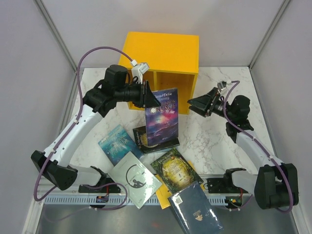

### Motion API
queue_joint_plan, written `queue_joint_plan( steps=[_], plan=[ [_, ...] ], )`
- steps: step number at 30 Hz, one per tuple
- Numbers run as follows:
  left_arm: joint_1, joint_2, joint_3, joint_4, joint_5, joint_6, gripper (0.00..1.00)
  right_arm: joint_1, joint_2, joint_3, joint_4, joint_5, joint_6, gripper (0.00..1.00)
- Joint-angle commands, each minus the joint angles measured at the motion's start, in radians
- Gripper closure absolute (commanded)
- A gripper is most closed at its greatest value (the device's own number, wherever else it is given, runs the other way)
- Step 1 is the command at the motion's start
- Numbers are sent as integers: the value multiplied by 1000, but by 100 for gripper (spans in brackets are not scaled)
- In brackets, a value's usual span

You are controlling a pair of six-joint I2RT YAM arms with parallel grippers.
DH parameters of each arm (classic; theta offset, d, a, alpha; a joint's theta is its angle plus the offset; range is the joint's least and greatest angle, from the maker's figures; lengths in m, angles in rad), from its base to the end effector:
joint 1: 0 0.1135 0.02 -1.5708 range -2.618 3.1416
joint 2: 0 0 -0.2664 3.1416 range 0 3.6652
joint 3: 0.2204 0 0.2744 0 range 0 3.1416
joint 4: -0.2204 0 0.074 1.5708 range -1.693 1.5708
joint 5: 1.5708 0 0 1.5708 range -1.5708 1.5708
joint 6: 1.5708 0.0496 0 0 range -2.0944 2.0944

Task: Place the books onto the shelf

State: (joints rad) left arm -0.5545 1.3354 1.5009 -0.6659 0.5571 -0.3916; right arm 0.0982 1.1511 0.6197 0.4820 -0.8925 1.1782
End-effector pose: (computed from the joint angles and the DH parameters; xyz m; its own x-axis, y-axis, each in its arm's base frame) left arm 0.2531 -0.1876 0.4201 -0.6981 0.0513 -0.7142 0.6219 0.5376 -0.5693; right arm 0.2726 0.0657 0.2676 -0.7907 0.5046 -0.3466 -0.2742 0.2142 0.9375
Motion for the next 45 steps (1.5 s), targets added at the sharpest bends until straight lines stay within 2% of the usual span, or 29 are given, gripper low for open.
queue_joint_plan(
  steps=[1,7,16,19,20,22,23,25,28,29,32,35,38,41,45],
  plan=[
    [24,19,104,49,141,-76,98,0,-40,29,208,-37,173,2],
    [38,77,186,129,257,-173,98,38,-59,18,230,-49,187,2],
    [47,120,182,333,366,-358,98,123,-11,80,302,-51,216,4],
    [67,131,165,419,386,-424,98,126,-4,92,355,-74,267,30],
    [79,134,168,434,394,-437,98,127,-5,103,363,-77,284,45],
    [93,151,176,476,402,-470,98,127,-7,118,369,-91,294,61],
    [96,160,195,480,408,-480,98,127,-5,138,374,-97,305,80],
    [103,191,223,479,414,-486,98,127,1,166,372,-103,313,100],
    [110,229,286,473,432,-506,97,130,19,222,359,-89,319,100],
    [114,257,321,467,438,-510,94,127,28,254,342,-71,313,100],
    [145,281,372,434,431,-509,63,112,39,337,217,-14,255,100],
    [177,281,387,422,420,-510,46,91,51,377,175,29,256,100],
    [226,275,384,410,417,-507,38,58,78,428,175,46,288,100],
    [275,257,378,393,406,-492,25,38,117,486,167,64,305,100],
    [332,223,361,367,388,-461,20,3,177,572,120,98,305,100]
  ],
)
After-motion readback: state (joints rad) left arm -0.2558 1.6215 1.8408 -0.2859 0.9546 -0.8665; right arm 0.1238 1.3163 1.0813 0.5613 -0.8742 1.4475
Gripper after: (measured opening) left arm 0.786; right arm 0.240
